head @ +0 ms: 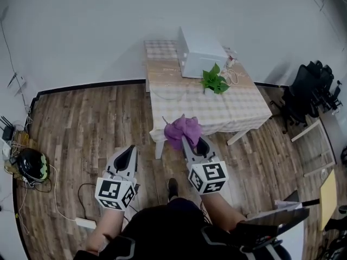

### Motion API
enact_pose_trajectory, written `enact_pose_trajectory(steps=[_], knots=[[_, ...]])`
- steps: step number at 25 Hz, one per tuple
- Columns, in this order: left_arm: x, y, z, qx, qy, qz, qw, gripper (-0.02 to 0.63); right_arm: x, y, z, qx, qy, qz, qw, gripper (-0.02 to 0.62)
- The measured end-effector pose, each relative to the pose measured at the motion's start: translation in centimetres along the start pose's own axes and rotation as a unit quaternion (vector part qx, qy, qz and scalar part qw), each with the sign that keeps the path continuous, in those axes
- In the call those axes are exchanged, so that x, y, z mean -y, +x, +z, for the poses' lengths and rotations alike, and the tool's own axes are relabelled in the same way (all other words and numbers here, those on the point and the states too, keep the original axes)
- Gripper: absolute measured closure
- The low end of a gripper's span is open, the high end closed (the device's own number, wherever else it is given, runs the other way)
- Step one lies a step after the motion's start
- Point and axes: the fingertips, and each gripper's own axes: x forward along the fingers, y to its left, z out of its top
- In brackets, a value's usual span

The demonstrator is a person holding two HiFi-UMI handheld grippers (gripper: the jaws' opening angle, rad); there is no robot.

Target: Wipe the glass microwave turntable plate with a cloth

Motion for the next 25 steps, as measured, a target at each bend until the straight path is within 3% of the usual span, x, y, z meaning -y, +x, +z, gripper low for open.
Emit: enact_pose_trajectory(steps=[14,25], knots=[[0.0,12.1,1.0,-0.017,0.011,0.018,0.9996,0.603,9.7,8.1,0.8,-0.002,0.02,0.014,1.0,0.462],[1.5,20.2,0.9,-0.041,0.025,0.042,0.998,0.603,16.3,12.3,0.4,-0.003,0.039,0.049,0.998,0.462]])
